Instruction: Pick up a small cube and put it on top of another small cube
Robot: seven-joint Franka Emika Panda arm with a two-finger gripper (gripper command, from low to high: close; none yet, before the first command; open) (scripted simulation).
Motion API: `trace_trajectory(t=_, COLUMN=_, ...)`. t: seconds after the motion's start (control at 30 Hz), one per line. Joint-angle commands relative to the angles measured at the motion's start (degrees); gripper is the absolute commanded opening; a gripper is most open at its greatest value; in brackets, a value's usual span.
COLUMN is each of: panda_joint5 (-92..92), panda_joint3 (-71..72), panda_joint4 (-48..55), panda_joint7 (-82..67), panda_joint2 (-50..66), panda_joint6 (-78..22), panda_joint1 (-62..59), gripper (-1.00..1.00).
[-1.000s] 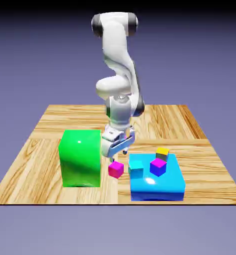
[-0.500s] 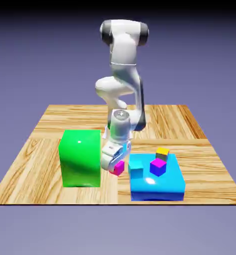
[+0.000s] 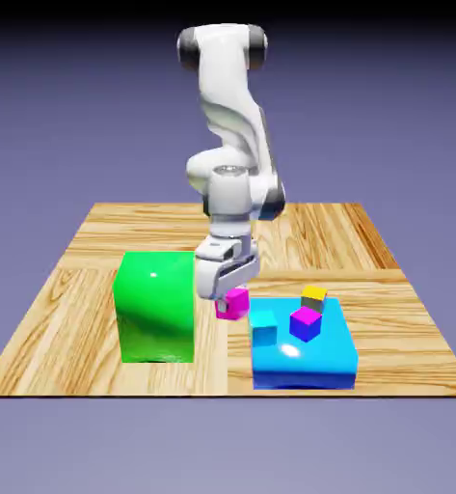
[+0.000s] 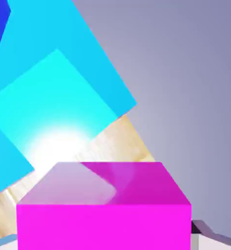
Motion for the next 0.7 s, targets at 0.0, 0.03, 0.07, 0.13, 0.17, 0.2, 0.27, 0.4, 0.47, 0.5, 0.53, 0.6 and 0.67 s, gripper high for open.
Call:
trace_trajectory(t=0.0, panda_joint5=-0.28, panda_joint3=1.29, panda_joint4=1.32, panda_joint7=-0.52, panda_joint2=-0.08, panda_joint6=-2.44, panda_joint1=-0.61, gripper=-1.00)
trace_trajectory(t=0.03, panda_joint5=-0.55, panda_joint3=2.58, panda_joint4=2.64, panda_joint7=-1.05, panda_joint2=-0.17, panda_joint6=-4.94, panda_joint1=-0.95, gripper=-1.00)
trace_trajectory(t=0.07, panda_joint5=-0.82, panda_joint3=3.87, panda_joint4=3.95, panda_joint7=-1.58, panda_joint2=-0.25, panda_joint6=-7.43, panda_joint1=-1.29, gripper=-1.00)
trace_trajectory(t=0.13, panda_joint5=-1.35, panda_joint3=6.44, panda_joint4=6.59, panda_joint7=-2.64, panda_joint2=-0.43, panda_joint6=-12.41, panda_joint1=-1.98, gripper=-1.00)
trace_trajectory(t=0.17, panda_joint5=-1.62, panda_joint3=7.73, panda_joint4=7.91, panda_joint7=-3.17, panda_joint2=-0.51, panda_joint6=-14.90, panda_joint1=-2.32, gripper=-1.00)
trace_trajectory(t=0.2, panda_joint5=-1.88, panda_joint3=9.01, panda_joint4=9.23, panda_joint7=-3.70, panda_joint2=-0.60, panda_joint6=-17.39, panda_joint1=-2.67, gripper=-1.00)
trace_trajectory(t=0.27, panda_joint5=-3.55, panda_joint3=11.32, panda_joint4=10.21, panda_joint7=-3.01, panda_joint2=-0.46, panda_joint6=-22.34, panda_joint1=-3.41, gripper=-1.00)
trace_trajectory(t=0.4, panda_joint5=-2.26, panda_joint3=12.13, panda_joint4=9.87, panda_joint7=-4.64, panda_joint2=2.88, panda_joint6=-18.77, panda_joint1=-4.00, gripper=-1.00)
trace_trajectory(t=0.47, panda_joint5=-1.17, panda_joint3=12.14, panda_joint4=8.26, panda_joint7=-5.42, panda_joint2=6.38, panda_joint6=-13.79, panda_joint1=-4.42, gripper=-1.00)
trace_trajectory(t=0.5, panda_joint5=-0.95, panda_joint3=12.14, panda_joint4=7.93, panda_joint7=-5.58, panda_joint2=7.09, panda_joint6=-12.78, panda_joint1=-4.51, gripper=-1.00)
trace_trajectory(t=0.53, panda_joint5=-0.94, panda_joint3=12.14, panda_joint4=7.93, panda_joint7=-5.58, panda_joint2=7.09, panda_joint6=-12.77, panda_joint1=-4.51, gripper=1.00)
trace_trajectory(t=0.6, panda_joint5=-1.49, panda_joint3=12.14, panda_joint4=8.74, panda_joint7=-5.19, panda_joint2=5.35, panda_joint6=-15.26, panda_joint1=-4.30, gripper=1.00)
trace_trajectory(t=0.67, panda_joint5=-2.58, panda_joint3=12.13, panda_joint4=10.34, panda_joint7=-4.41, panda_joint2=1.85, panda_joint6=-20.24, panda_joint1=-3.88, gripper=1.00)
